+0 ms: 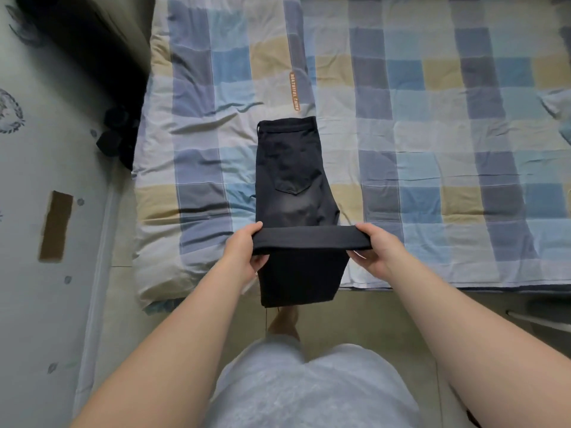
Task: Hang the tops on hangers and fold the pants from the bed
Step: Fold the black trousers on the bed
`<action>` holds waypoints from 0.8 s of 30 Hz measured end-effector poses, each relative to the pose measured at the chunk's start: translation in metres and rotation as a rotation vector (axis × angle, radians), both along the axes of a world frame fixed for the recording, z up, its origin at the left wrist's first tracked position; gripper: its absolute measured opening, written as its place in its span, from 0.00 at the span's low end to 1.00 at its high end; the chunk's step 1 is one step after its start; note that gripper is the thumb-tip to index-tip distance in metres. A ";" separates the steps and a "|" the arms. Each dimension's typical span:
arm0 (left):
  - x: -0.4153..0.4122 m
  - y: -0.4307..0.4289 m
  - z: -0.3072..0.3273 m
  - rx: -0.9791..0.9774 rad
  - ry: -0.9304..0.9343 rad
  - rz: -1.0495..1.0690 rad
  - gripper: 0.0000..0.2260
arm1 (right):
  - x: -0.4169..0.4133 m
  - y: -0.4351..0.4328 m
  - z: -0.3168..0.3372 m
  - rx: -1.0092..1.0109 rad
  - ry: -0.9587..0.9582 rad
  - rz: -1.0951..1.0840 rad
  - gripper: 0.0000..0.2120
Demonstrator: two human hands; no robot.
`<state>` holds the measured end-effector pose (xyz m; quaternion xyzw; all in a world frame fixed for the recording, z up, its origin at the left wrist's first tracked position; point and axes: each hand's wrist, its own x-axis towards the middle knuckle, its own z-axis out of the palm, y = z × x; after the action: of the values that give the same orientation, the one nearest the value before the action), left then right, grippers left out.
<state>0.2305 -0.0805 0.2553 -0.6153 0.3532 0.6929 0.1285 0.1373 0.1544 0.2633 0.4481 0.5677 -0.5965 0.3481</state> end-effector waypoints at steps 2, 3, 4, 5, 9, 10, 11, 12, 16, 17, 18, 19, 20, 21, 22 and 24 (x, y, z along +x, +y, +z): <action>-0.037 -0.020 -0.015 0.007 0.017 -0.019 0.08 | -0.038 -0.021 -0.014 -0.003 -0.002 0.009 0.05; -0.055 -0.029 -0.024 0.008 0.027 -0.020 0.07 | -0.056 -0.030 -0.024 -0.005 -0.001 0.014 0.05; -0.072 -0.038 -0.034 0.005 0.034 -0.017 0.06 | -0.074 -0.039 -0.034 -0.004 0.002 0.020 0.05; -0.089 -0.046 -0.045 0.001 0.040 -0.014 0.06 | -0.092 -0.047 -0.045 0.001 0.008 0.026 0.05; -0.155 -0.074 -0.095 -0.013 0.072 -0.051 0.06 | -0.165 -0.078 -0.098 0.020 0.037 0.077 0.05; -0.171 -0.081 -0.108 -0.018 0.084 -0.059 0.06 | -0.183 -0.086 -0.112 0.026 0.048 0.084 0.05; -0.189 -0.087 -0.121 -0.023 0.101 -0.068 0.06 | -0.201 -0.092 -0.126 0.031 0.062 0.093 0.05; -0.206 -0.093 -0.133 -0.032 0.119 -0.079 0.06 | -0.219 -0.099 -0.139 0.032 0.075 0.108 0.05; -0.269 -0.113 -0.170 -0.089 0.189 -0.131 0.08 | -0.280 -0.124 -0.183 0.018 0.117 0.143 0.05; -0.282 -0.116 -0.178 -0.102 0.204 -0.136 0.09 | -0.292 -0.129 -0.192 0.013 0.124 0.140 0.05; -0.292 -0.118 -0.185 -0.114 0.219 -0.141 0.09 | -0.303 -0.132 -0.201 0.007 0.134 0.133 0.06; -0.299 -0.120 -0.191 -0.122 0.236 -0.146 0.09 | -0.310 -0.136 -0.208 -0.002 0.141 0.123 0.06; -0.304 -0.120 -0.197 -0.129 0.254 -0.158 0.10 | -0.316 -0.139 -0.215 -0.019 0.145 0.116 0.06; -0.306 -0.120 -0.202 -0.138 0.278 -0.177 0.12 | -0.320 -0.142 -0.221 -0.049 0.146 0.112 0.06; -0.306 -0.119 -0.208 -0.151 0.297 -0.201 0.15 | -0.321 -0.143 -0.226 -0.091 0.142 0.115 0.07; -0.300 -0.113 -0.216 -0.190 0.320 -0.258 0.23 | -0.313 -0.140 -0.233 -0.198 0.125 0.134 0.17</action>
<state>-0.0692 -0.1935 0.0398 -0.4567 0.5084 0.7231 0.1000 -0.1756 0.0140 0.0302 0.3346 0.5553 -0.6517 0.3936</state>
